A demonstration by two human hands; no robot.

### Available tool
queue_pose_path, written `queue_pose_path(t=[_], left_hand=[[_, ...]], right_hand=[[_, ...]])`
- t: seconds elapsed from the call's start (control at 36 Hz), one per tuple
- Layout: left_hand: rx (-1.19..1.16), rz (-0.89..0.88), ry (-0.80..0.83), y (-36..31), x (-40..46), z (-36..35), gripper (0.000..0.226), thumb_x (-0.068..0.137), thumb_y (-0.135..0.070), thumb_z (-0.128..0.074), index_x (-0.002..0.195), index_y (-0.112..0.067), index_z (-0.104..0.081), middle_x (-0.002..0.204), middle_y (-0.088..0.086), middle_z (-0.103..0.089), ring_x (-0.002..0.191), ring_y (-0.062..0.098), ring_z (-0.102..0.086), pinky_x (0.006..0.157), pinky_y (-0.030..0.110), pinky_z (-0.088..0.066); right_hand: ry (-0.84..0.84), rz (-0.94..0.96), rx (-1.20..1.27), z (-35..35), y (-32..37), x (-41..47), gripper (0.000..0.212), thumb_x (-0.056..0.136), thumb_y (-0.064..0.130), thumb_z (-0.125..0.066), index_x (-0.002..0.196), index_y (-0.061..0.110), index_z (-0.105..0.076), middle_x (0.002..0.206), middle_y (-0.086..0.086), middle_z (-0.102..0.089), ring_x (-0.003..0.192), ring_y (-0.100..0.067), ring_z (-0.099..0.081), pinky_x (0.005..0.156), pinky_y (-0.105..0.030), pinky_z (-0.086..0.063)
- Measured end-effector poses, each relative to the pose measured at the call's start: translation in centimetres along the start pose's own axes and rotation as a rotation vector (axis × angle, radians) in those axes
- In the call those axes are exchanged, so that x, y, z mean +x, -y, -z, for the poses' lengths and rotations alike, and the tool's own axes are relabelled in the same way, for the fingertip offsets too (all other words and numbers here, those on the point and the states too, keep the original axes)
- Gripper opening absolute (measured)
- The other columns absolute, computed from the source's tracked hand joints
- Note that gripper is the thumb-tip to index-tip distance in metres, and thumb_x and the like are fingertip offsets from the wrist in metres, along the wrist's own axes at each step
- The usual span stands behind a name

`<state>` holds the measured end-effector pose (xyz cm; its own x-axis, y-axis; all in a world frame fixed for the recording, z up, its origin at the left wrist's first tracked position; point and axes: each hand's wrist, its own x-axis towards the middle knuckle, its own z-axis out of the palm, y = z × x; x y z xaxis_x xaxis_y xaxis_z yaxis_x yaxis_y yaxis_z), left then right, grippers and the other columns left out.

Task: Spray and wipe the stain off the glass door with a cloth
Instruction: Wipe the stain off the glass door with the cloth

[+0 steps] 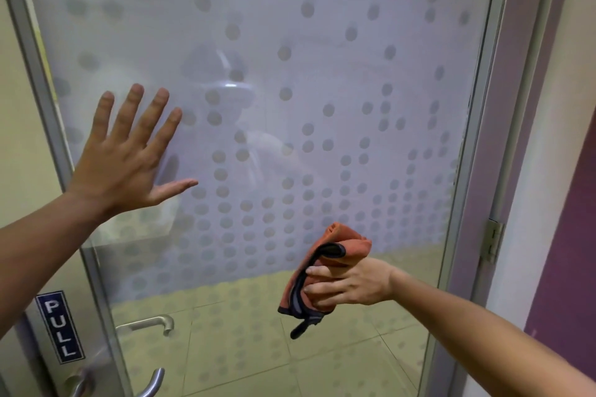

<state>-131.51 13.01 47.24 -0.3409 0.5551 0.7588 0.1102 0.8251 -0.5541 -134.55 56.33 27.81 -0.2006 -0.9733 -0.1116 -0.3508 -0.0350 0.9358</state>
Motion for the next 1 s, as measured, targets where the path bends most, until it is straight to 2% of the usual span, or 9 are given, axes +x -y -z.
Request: queue_pose_path(t=[0.11,0.25,0.36,0.5,0.58,0.72,0.81,0.89,1.0], left_hand=[[0.009,-0.003,0.009,0.1,0.0,0.0,0.111,0.081,-0.082,-0.033,0.16,-0.006,-0.013,0.168,0.02,-0.004,0.154,0.044,-0.002,0.121,0.068,-0.008],[0.019,-0.008,0.016,0.1,0.0,0.1,0.111,0.081,-0.082,-0.032,0.159,-0.005,-0.014,0.168,0.02,-0.005,0.154,0.045,-0.003,0.12,0.068,-0.009],[0.025,-0.009,0.023,0.2,0.0,0.1,0.111,0.081,-0.081,-0.034,0.159,-0.004,-0.016,0.168,0.021,-0.007,0.154,0.045,-0.004,0.12,0.069,-0.01],[0.042,-0.016,0.015,0.2,0.1,0.1,0.111,0.08,-0.081,-0.037,0.158,-0.003,-0.02,0.167,0.021,-0.01,0.154,0.045,-0.007,0.12,0.069,-0.012],[0.053,-0.017,0.015,0.2,0.1,0.0,0.112,0.079,-0.081,-0.038,0.157,-0.002,-0.023,0.167,0.022,-0.011,0.154,0.046,-0.008,0.12,0.069,-0.012],[0.058,-0.019,0.007,0.1,0.1,0.2,0.111,0.079,-0.08,-0.041,0.156,-0.001,-0.026,0.166,0.022,-0.014,0.153,0.046,-0.01,0.12,0.068,-0.013],[0.055,-0.014,0.014,0.1,0.1,0.3,0.111,0.079,-0.081,-0.039,0.156,-0.001,-0.026,0.166,0.022,-0.014,0.153,0.046,-0.01,0.12,0.068,-0.014],[0.05,-0.014,0.025,0.1,0.1,0.4,0.111,0.08,-0.081,-0.039,0.156,-0.001,-0.026,0.166,0.022,-0.014,0.153,0.046,-0.01,0.119,0.069,-0.015],[0.036,-0.009,0.053,0.1,0.1,0.4,0.11,0.082,-0.082,-0.035,0.157,-0.002,-0.024,0.167,0.022,-0.013,0.153,0.046,-0.01,0.118,0.07,-0.016]], right_hand=[[0.079,0.019,-0.004,-0.3,-0.4,-2.5,0.038,0.099,0.021,-0.054,0.136,0.03,-0.058,0.157,0.003,-0.041,0.149,-0.034,-0.027,0.124,-0.05,-0.013],[0.144,-0.069,0.001,-0.2,-0.8,-6.0,0.04,0.098,0.023,-0.052,0.136,0.035,-0.053,0.157,0.007,-0.039,0.149,-0.03,-0.03,0.122,-0.051,-0.016],[0.177,-0.235,0.038,0.3,-1.1,-9.0,0.038,0.095,0.026,-0.059,0.131,0.035,-0.058,0.155,0.007,-0.043,0.149,-0.032,-0.027,0.113,-0.051,-0.029],[0.153,-0.457,0.083,0.1,-1.5,-11.9,0.042,0.096,0.023,-0.052,0.137,0.035,-0.055,0.155,0.005,-0.044,0.154,-0.033,-0.009,0.104,-0.053,-0.041],[0.151,-0.603,0.119,-0.1,-1.5,-12.9,0.049,0.095,0.016,-0.049,0.139,0.037,-0.054,0.153,0.004,-0.047,0.149,-0.035,-0.024,0.092,-0.052,-0.052],[-0.017,-1.007,0.165,0.8,-1.5,-12.1,0.067,0.077,-0.001,-0.043,0.135,0.028,-0.058,0.141,-0.007,-0.06,0.131,-0.044,-0.045,0.102,-0.059,-0.041],[-0.153,-1.319,0.265,1.1,-2.4,-10.3,0.061,0.078,0.008,-0.053,0.136,0.024,-0.05,0.143,-0.011,-0.055,0.126,-0.043,-0.046,0.093,-0.058,-0.046],[-0.3,-1.62,0.345,1.3,-4.7,-8.1,0.064,0.077,0.019,-0.047,0.141,0.018,-0.049,0.147,-0.012,-0.048,0.113,-0.041,-0.045,0.089,-0.056,-0.047],[-0.563,-1.979,0.444,1.9,-8.0,-4.4,0.074,0.072,0.016,-0.047,0.146,0.02,-0.047,0.146,-0.01,-0.043,0.117,-0.036,-0.038,0.1,-0.053,-0.034]])
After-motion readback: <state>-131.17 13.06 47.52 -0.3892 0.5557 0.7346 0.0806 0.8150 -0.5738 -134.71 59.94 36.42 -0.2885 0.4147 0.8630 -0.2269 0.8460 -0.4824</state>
